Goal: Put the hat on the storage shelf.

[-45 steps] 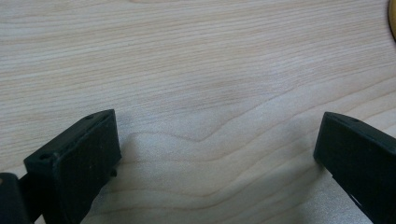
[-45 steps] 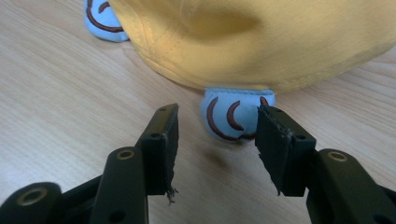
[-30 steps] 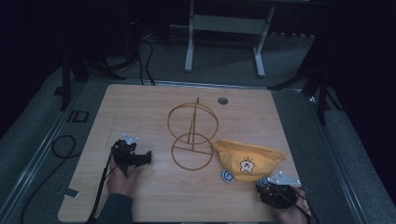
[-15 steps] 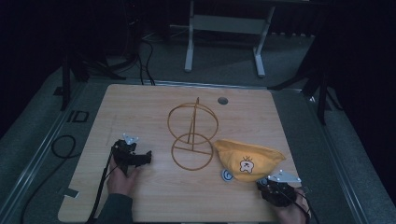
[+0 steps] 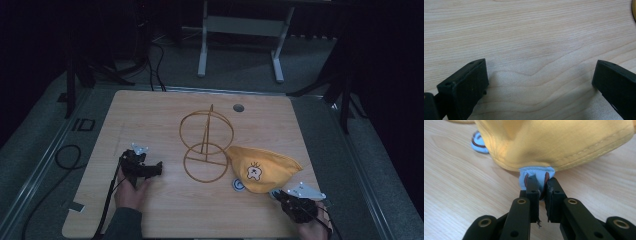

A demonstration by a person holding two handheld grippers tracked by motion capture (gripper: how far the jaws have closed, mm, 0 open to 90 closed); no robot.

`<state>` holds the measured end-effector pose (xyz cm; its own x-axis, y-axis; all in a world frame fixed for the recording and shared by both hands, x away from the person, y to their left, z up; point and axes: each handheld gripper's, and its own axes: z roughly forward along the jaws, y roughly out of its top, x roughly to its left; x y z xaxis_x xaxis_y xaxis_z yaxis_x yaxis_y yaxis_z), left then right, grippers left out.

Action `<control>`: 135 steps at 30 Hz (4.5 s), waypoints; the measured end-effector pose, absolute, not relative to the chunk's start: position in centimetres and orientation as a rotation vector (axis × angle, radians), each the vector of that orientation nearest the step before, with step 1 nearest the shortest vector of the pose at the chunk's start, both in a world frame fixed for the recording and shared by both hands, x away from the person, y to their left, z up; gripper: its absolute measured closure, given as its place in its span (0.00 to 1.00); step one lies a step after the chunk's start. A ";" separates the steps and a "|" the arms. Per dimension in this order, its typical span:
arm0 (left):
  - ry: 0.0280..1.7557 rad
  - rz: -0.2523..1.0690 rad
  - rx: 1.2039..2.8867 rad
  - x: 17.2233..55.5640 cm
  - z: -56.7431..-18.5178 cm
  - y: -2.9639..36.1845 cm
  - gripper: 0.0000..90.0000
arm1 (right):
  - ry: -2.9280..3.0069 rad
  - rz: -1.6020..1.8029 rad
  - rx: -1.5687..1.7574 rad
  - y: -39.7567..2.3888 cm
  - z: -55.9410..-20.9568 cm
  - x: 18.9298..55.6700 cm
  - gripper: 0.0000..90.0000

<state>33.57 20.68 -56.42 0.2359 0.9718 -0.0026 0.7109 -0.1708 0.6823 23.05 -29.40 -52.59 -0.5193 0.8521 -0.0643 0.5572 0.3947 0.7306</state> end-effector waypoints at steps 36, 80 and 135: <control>1.537 0.603 1.946 33.6 -56.4 20.7 0.00 | 2.157 1.213 0.916 -27.0 -41.1 24.9 0.92; 1.537 0.602 1.946 33.6 -56.4 20.7 0.00 | 2.195 0.964 1.117 -32.0 -42.0 29.1 0.72; 1.536 0.602 1.946 33.6 -56.4 20.7 0.00 | 2.820 0.319 0.919 -25.0 -40.5 40.4 0.64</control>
<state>33.57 20.67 -56.43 0.2342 0.9722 -0.0051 0.7096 -0.1673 0.6844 40.37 -25.03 -40.49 -0.7989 0.5956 -0.0841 0.5618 0.7888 0.2495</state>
